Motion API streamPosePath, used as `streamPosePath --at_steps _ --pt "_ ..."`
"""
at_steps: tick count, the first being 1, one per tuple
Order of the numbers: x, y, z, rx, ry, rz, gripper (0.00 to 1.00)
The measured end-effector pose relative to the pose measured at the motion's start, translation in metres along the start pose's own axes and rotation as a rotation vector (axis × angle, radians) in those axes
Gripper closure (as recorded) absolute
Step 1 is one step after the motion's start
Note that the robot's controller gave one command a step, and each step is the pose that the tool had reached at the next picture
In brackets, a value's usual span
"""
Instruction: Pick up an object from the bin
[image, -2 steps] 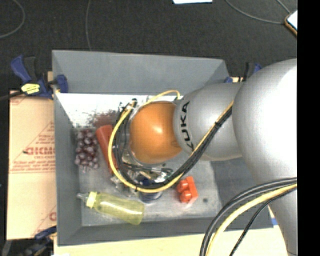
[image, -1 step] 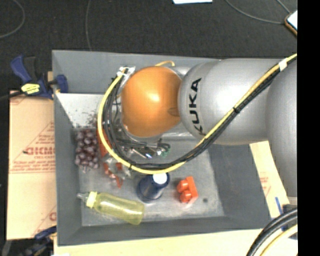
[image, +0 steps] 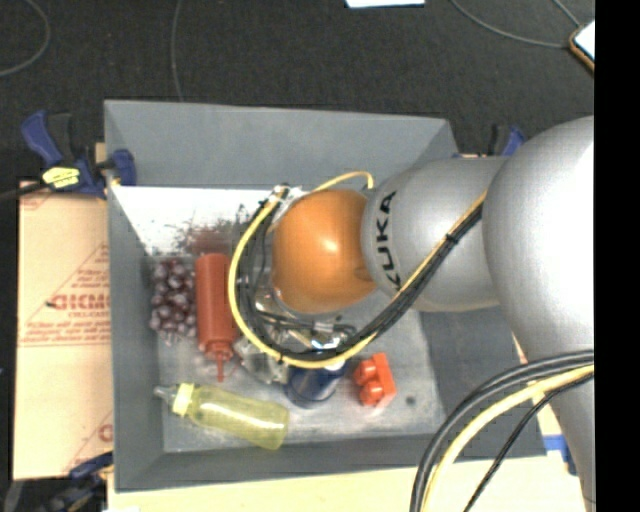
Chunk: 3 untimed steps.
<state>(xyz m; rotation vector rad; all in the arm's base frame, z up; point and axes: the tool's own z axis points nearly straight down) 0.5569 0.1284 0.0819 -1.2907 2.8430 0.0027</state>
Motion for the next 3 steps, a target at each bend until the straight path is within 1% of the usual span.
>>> streamPosePath --at_steps 1,2,3 --pt "-0.001 0.0 0.015 0.002 0.006 0.002 1.0" --pt "0.007 0.016 -0.012 0.002 0.0 -0.112 1.0" --pt "0.008 -0.006 0.011 -0.002 0.0 0.025 1.0"
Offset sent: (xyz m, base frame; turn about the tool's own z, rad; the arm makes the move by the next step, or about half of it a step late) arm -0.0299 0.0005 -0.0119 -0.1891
